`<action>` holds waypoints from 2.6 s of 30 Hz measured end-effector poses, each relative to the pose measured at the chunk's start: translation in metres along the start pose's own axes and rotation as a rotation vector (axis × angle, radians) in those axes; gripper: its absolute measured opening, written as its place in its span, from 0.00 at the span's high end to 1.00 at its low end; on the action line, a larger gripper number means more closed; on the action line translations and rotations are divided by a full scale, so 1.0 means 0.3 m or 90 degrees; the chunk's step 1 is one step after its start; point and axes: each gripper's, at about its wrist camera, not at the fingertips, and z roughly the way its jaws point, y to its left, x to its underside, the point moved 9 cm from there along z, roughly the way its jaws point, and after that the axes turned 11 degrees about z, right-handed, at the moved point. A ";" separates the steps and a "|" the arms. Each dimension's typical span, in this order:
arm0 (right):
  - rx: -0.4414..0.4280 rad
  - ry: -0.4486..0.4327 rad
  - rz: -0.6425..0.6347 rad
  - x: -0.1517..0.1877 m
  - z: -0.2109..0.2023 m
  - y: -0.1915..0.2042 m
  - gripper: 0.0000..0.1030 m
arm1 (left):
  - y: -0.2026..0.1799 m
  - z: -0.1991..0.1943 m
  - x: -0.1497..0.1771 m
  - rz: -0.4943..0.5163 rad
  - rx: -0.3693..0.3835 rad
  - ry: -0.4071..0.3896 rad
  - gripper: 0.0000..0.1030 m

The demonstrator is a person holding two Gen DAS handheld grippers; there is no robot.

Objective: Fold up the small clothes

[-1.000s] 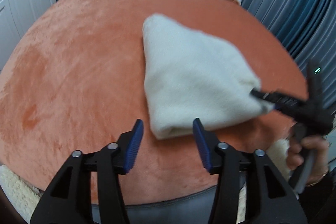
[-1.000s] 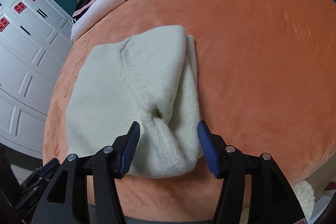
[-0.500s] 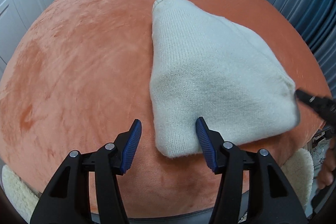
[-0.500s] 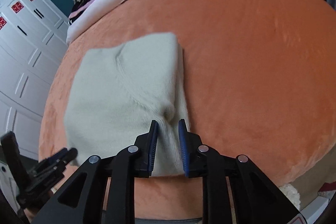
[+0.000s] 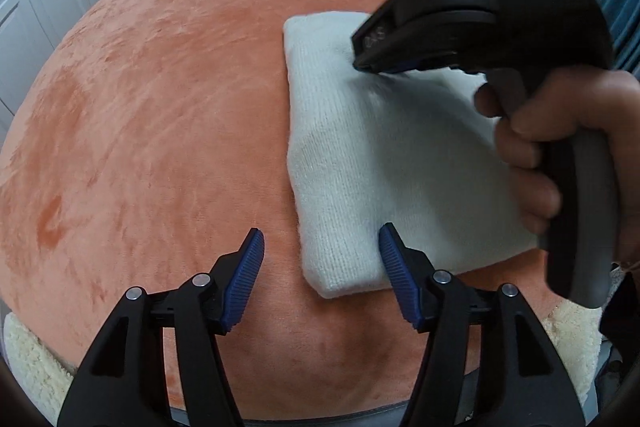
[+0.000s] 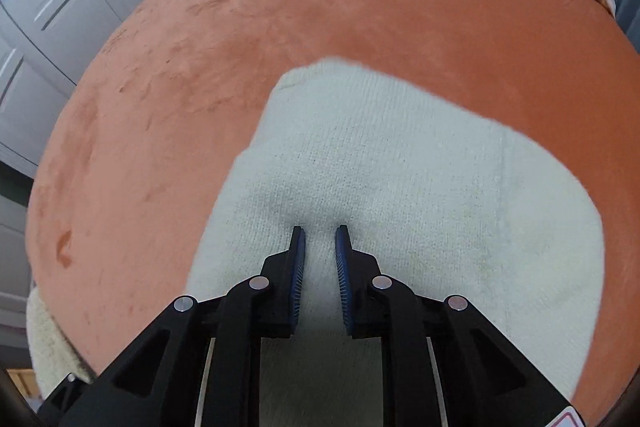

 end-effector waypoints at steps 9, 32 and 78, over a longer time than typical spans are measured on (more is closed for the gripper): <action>-0.041 -0.078 0.110 0.101 -0.364 -0.197 0.88 | -0.004 0.010 0.012 -0.008 0.034 0.012 0.42; 0.068 -0.041 0.195 0.515 -0.247 -0.551 0.93 | -0.024 0.058 -0.189 -0.032 0.003 0.016 0.42; 0.006 -0.102 0.217 0.270 -0.356 -0.580 0.44 | 0.060 -0.025 -0.286 -0.094 0.049 -0.056 0.22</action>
